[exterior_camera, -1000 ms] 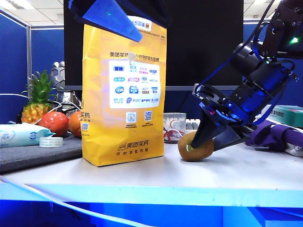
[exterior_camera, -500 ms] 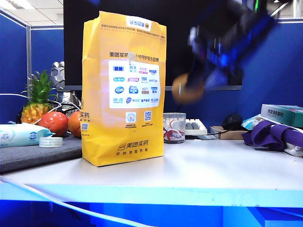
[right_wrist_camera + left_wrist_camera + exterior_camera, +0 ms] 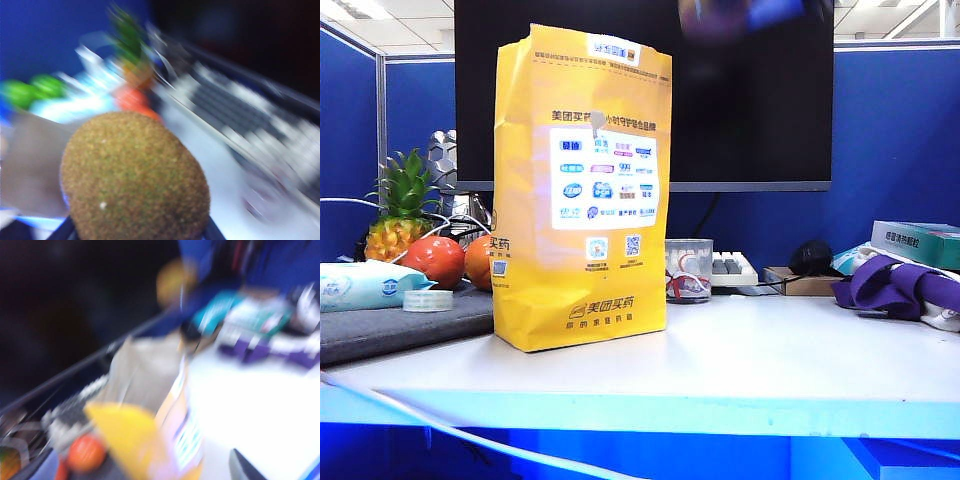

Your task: Pick up the kiwifruit and throw it into the yellow paper bag.

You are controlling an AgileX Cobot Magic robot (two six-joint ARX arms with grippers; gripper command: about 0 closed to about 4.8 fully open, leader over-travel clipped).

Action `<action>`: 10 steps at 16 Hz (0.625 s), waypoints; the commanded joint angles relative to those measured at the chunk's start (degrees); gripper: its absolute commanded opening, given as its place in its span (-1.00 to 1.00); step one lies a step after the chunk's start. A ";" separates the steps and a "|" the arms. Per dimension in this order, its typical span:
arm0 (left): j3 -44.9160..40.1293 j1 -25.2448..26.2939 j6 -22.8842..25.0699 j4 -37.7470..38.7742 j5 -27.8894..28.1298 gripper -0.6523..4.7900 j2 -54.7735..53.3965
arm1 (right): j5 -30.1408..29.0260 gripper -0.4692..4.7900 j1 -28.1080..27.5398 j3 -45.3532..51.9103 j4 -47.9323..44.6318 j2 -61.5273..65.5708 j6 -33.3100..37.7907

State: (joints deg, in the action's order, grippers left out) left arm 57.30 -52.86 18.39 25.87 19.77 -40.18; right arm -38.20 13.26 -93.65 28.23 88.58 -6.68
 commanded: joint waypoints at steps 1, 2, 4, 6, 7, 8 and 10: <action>-0.28 0.04 0.39 3.28 0.98 1.00 -0.87 | -8.22 -0.10 2.73 -0.85 -0.66 -1.55 1.16; -0.28 0.04 0.26 3.28 0.98 1.00 -1.42 | -11.72 -0.10 4.90 -0.85 -0.66 -1.44 1.16; -0.28 0.04 0.28 2.75 0.96 1.00 -1.84 | -10.71 -0.10 8.85 -0.85 -2.23 -1.01 0.87; -0.28 0.07 0.28 2.51 1.01 1.00 -2.29 | -9.79 -0.10 10.64 -0.85 -4.11 0.33 0.94; -0.28 0.44 0.26 2.36 0.92 1.00 -2.36 | -9.27 -0.10 11.19 -0.85 -4.46 1.29 0.94; -0.28 0.44 0.24 2.34 0.90 1.00 -2.49 | -9.27 -0.10 11.26 -0.85 -5.49 2.97 0.90; -0.28 0.44 0.11 2.32 1.01 1.00 -2.86 | -9.25 0.09 11.26 -0.85 -7.98 5.62 2.23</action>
State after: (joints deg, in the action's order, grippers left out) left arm 56.88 -52.51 18.55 29.19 20.64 -42.94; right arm -47.48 24.40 -94.26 22.76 93.84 -5.56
